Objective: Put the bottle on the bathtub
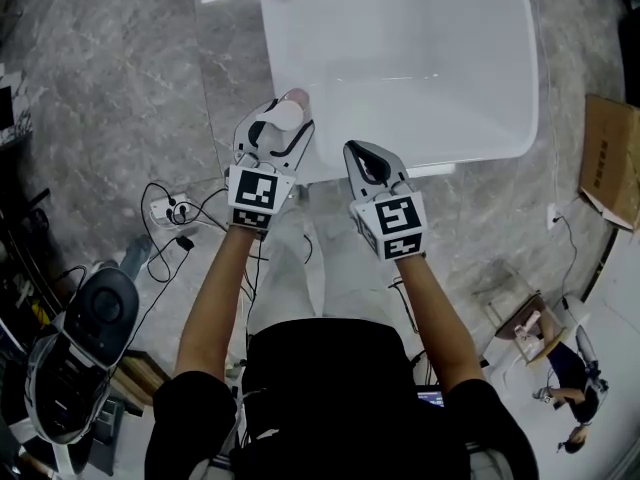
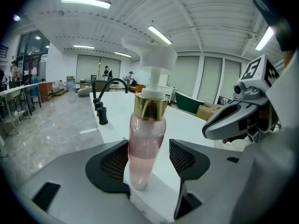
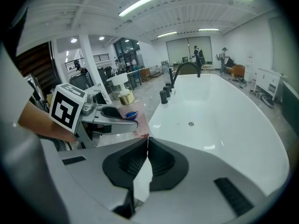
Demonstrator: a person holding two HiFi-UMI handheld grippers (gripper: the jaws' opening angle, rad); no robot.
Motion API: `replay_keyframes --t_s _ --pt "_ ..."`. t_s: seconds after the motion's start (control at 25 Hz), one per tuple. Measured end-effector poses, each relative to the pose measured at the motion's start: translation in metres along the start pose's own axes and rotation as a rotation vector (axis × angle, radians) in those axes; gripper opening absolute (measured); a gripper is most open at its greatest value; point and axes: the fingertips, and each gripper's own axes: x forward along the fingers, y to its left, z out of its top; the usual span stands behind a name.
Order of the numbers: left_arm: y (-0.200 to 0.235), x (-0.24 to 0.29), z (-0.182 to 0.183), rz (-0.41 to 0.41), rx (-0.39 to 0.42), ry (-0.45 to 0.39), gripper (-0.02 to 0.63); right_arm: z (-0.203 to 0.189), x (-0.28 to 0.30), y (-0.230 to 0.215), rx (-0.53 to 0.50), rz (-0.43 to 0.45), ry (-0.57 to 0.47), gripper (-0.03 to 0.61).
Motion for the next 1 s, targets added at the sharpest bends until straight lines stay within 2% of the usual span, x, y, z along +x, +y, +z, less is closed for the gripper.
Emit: replay_keyframes --t_s 0.24,0.32,0.4,0.52,0.76,1.0 --pt "0.005 -0.024 0.001 0.029 -0.008 0.048 0.267 0.021 -0.008 0.009 -0.031 0.005 -0.020 0.025" --pt "0.007 -0.031 0.002 0.030 -0.007 0.062 0.235 0.029 -0.010 0.010 -0.035 0.004 -0.028 0.025" --pt "0.013 -0.035 0.004 0.038 -0.015 0.076 0.175 0.036 -0.010 0.010 -0.033 0.004 -0.036 0.025" --pt "0.016 -0.045 0.013 0.050 -0.038 0.082 0.152 0.044 -0.016 0.011 -0.037 0.000 -0.044 0.025" --pt "0.004 -0.084 0.044 0.083 -0.037 0.037 0.052 0.062 -0.049 0.020 -0.062 -0.015 -0.074 0.025" --pt "-0.021 -0.136 0.094 0.114 -0.001 -0.051 0.018 0.092 -0.103 0.034 -0.108 -0.036 -0.144 0.025"
